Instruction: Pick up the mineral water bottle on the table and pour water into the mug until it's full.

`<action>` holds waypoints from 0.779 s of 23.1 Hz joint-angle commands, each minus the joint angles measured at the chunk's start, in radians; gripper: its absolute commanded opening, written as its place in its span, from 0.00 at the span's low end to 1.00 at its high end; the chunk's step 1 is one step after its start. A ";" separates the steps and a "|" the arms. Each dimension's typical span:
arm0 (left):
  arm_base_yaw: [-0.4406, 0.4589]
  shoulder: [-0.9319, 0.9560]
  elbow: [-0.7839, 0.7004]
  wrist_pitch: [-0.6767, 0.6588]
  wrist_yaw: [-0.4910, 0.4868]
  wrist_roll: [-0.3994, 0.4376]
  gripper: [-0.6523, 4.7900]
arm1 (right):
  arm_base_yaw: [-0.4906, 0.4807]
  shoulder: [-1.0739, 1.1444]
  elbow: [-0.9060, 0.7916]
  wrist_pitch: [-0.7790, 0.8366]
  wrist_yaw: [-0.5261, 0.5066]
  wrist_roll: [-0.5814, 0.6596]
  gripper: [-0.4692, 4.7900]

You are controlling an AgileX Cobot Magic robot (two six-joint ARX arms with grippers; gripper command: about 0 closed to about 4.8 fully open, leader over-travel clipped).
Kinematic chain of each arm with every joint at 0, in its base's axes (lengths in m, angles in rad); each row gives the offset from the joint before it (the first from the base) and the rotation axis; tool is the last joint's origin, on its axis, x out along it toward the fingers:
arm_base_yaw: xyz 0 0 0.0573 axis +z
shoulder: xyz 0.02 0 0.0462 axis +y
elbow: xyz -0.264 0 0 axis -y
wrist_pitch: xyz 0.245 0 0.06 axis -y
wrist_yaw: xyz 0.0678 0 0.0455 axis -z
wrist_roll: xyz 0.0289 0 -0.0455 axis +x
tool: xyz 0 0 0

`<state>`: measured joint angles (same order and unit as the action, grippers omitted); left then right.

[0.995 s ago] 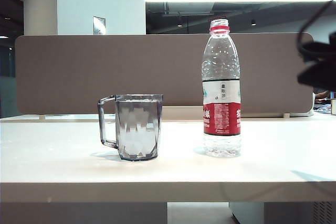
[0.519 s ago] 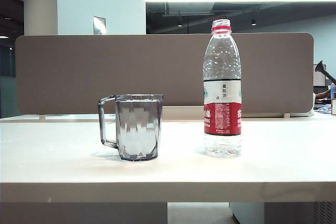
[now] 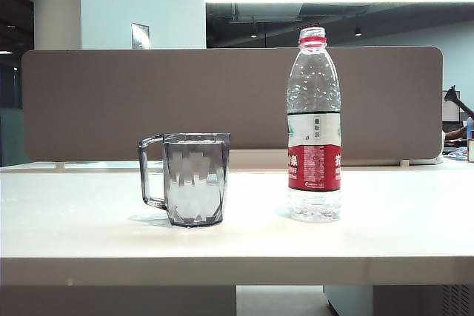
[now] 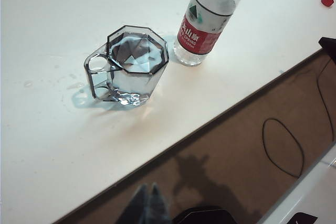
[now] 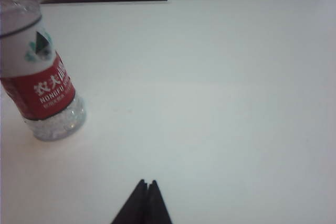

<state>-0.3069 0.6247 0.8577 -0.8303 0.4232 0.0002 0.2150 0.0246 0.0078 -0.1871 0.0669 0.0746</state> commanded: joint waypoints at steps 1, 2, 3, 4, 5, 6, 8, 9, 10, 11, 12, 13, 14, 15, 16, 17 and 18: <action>0.000 -0.001 0.002 0.008 0.001 0.003 0.11 | -0.025 -0.027 -0.007 0.009 -0.016 0.000 0.11; 0.000 -0.001 0.002 0.008 0.001 0.003 0.11 | -0.044 -0.024 -0.007 0.008 -0.023 0.000 0.11; 0.000 -0.001 0.002 0.008 0.001 0.003 0.11 | -0.062 -0.024 -0.007 0.008 -0.022 0.000 0.11; 0.000 -0.001 0.002 0.008 0.001 0.003 0.11 | -0.082 -0.024 -0.007 0.008 -0.023 0.000 0.11; 0.000 -0.001 0.002 0.009 0.001 0.003 0.11 | -0.107 -0.024 -0.007 0.008 -0.023 0.000 0.11; 0.000 -0.001 0.002 0.008 0.001 0.003 0.11 | -0.126 -0.024 -0.007 0.008 -0.023 0.000 0.11; 0.000 -0.001 0.002 0.008 0.001 0.003 0.11 | -0.156 -0.024 -0.007 0.008 -0.020 0.000 0.11; 0.000 -0.001 0.002 0.008 0.001 0.003 0.11 | -0.169 -0.024 -0.007 0.008 -0.017 0.000 0.11; 0.000 -0.001 0.002 0.008 0.001 0.003 0.11 | -0.175 -0.024 -0.007 0.008 -0.018 0.000 0.11; 0.000 -0.001 0.002 0.008 0.001 0.003 0.11 | -0.179 -0.024 -0.007 0.008 -0.018 0.000 0.11; 0.000 -0.001 0.002 0.008 0.001 0.003 0.11 | -0.179 -0.024 -0.007 0.008 -0.018 0.000 0.11; 0.000 -0.001 0.002 0.008 0.001 0.003 0.11 | -0.179 -0.024 -0.007 0.008 -0.018 0.000 0.11; 0.000 -0.001 0.002 0.008 0.001 0.003 0.11 | -0.179 -0.024 -0.007 0.008 -0.018 0.000 0.11; 0.000 -0.001 0.002 0.008 0.001 0.003 0.11 | -0.179 -0.024 -0.007 0.008 -0.018 0.000 0.11; 0.000 -0.001 0.002 0.008 0.001 0.003 0.11 | -0.179 -0.024 -0.007 0.008 -0.018 0.000 0.11; 0.000 -0.001 0.002 0.008 0.001 0.003 0.11 | -0.179 -0.024 -0.007 0.008 -0.018 0.000 0.11; 0.000 -0.001 0.002 0.008 0.001 0.003 0.11 | -0.179 -0.024 -0.007 0.008 -0.018 0.000 0.11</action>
<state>-0.3073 0.6247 0.8577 -0.8303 0.4232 0.0002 0.0349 0.0013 0.0078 -0.1932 0.0486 0.0746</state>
